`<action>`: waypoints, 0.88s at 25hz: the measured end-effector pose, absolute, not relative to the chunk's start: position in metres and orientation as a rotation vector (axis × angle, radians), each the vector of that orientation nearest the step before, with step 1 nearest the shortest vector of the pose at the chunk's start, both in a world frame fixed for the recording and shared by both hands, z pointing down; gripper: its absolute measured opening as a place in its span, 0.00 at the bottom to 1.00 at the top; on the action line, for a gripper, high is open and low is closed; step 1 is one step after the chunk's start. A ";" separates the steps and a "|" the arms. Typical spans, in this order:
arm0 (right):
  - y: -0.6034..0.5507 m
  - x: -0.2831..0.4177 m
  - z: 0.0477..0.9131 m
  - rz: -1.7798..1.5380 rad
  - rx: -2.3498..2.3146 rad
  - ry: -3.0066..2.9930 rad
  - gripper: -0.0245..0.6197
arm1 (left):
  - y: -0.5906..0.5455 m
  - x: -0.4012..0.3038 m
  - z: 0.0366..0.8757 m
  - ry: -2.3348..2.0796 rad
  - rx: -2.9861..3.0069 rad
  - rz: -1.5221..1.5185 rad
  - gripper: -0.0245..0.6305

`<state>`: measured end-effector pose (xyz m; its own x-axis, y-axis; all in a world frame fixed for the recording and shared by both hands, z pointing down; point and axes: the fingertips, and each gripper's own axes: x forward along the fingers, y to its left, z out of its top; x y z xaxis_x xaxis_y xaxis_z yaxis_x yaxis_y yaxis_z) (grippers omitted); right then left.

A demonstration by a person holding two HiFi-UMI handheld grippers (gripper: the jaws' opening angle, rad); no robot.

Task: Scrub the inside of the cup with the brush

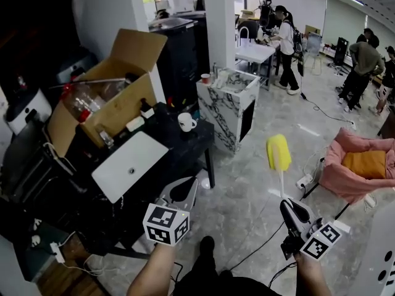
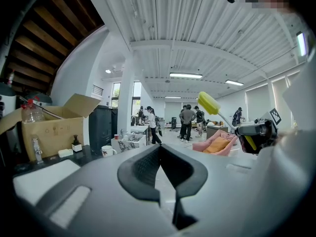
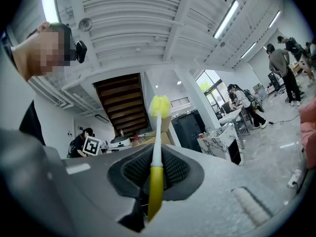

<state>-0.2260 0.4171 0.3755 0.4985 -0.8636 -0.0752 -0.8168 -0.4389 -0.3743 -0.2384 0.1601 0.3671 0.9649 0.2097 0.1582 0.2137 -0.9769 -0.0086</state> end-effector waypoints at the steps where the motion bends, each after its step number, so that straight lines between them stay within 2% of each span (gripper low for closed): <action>1: 0.415 -0.222 0.377 -0.186 -2.378 1.402 0.10 | 0.158 -0.234 0.368 -0.331 -3.089 -0.246 0.07; 22: 0.295 -0.047 0.393 -0.322 -2.393 1.434 0.10 | 0.043 -0.054 0.387 -0.329 -3.121 -0.271 0.07</action>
